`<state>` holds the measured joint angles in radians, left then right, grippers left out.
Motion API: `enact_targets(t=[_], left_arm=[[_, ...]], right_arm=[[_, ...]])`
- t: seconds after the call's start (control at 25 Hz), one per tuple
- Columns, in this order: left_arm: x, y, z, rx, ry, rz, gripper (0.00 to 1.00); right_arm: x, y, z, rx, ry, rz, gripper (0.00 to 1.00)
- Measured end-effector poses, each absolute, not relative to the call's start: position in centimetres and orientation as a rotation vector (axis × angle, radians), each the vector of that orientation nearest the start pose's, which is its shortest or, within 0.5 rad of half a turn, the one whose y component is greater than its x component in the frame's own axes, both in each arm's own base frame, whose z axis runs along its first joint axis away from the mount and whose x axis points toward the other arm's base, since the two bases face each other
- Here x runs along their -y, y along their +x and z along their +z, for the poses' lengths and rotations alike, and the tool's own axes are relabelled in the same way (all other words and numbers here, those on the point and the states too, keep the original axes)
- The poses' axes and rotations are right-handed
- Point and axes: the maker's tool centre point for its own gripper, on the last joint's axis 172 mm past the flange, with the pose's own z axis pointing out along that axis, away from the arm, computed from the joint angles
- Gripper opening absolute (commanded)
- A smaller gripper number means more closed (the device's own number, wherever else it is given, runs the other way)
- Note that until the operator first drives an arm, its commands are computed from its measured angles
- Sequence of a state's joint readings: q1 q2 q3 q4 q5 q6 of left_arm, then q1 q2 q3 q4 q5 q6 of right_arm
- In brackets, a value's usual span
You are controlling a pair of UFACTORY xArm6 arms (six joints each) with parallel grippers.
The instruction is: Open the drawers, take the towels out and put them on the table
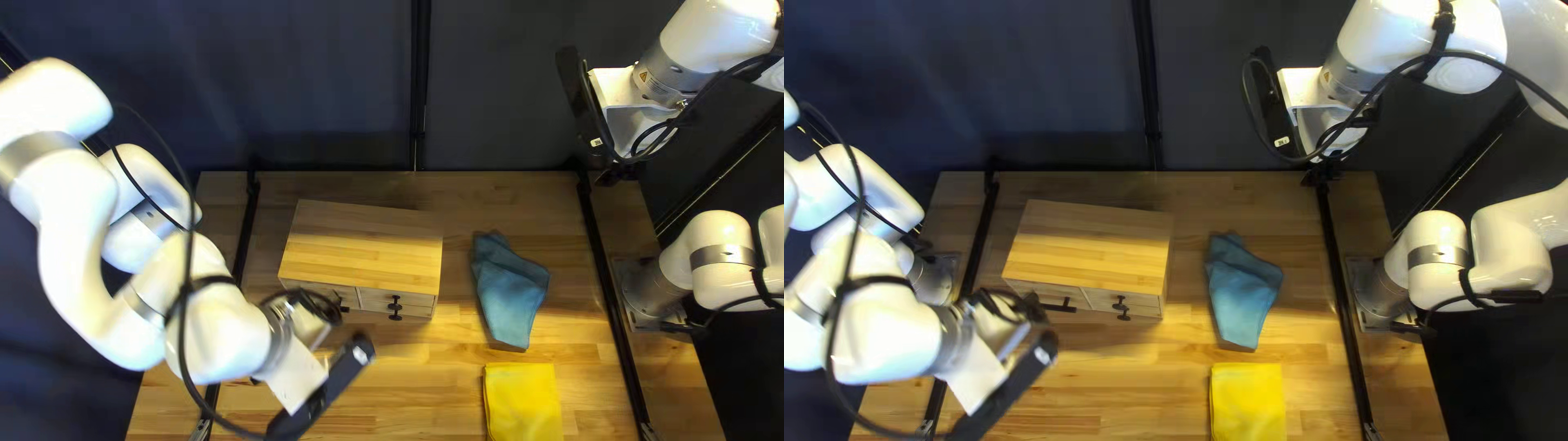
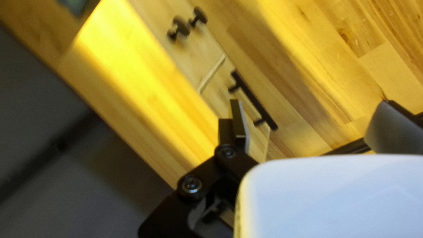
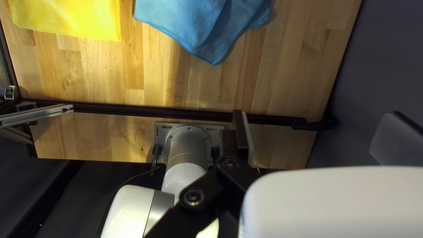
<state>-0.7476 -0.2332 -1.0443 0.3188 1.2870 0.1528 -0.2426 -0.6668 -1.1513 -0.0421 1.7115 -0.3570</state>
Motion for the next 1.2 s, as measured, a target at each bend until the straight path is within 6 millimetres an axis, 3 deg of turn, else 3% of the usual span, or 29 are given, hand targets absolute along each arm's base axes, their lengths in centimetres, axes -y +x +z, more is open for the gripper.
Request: enact_targets(t=[0.24, 0.52, 1.2], left_arm=[[23.8, 36.6, 25.7, -1.267, -2.561, -0.101, 1.00], [25.9, 40.3, 21.7, -1.819, -2.287, 0.039, 1.00], [26.5, 40.8, 21.0, -1.883, -2.271, 0.050, 1.00]], right_arm=[[7.9, 27.2, 42.3, 0.170, -3.205, -0.144, 1.00], [7.9, 27.2, 42.3, 0.170, -3.205, -0.144, 1.00], [7.9, 27.2, 42.3, 0.170, -3.205, -0.144, 1.00]])
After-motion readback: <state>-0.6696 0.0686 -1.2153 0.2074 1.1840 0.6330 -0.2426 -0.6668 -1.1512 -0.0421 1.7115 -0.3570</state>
